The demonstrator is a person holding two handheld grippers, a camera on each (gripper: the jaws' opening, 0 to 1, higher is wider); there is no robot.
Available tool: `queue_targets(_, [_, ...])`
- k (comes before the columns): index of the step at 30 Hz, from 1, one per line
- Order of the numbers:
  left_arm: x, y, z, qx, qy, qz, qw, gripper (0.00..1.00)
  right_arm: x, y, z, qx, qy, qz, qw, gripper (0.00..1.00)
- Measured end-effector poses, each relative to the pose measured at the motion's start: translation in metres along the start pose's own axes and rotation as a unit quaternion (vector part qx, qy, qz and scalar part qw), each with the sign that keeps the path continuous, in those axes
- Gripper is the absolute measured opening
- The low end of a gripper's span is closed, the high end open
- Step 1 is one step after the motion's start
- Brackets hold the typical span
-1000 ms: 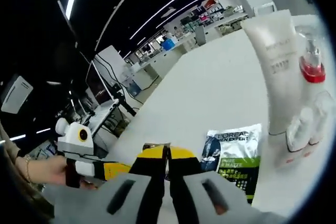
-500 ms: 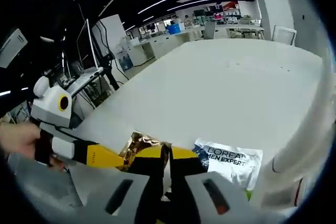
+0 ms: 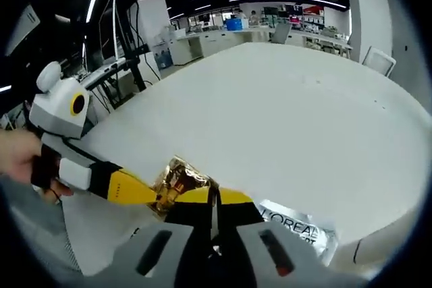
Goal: Arrange the skincare products in the storage area until every visible bottle or jar stands upright without overlapping.
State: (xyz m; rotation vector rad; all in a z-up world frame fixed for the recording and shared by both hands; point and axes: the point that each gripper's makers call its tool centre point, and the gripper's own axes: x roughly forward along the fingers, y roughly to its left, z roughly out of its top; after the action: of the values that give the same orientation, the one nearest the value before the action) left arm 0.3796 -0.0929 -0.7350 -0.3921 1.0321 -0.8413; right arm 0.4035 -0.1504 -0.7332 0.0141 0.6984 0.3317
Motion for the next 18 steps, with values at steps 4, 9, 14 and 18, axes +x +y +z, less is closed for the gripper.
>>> queue_targets(4, [0.005, 0.004, -0.001, 0.013, 0.008, 0.010, 0.9998, 0.00, 0.005, -0.002, -0.004, -0.019, 0.014, -0.005, 0.9997, 0.02])
queue_targets(9, [0.006, 0.007, 0.001, 0.016, 0.007, 0.015, 0.9997, 0.00, 0.009, -0.004, -0.006, -0.043, 0.022, -0.010, 0.9988, 0.03])
queue_targets(14, [0.005, 0.010, -0.001, 0.089, 0.028, 0.033, 0.9951, 0.00, 0.011, -0.003, -0.012, -0.055, 0.031, -0.014, 0.9979, 0.03])
queue_targets(18, [0.000, 0.008, 0.003, 0.150, 0.035, 0.044, 0.9871, 0.06, 0.010, -0.005, -0.010, -0.062, 0.027, -0.018, 0.9976, 0.03])
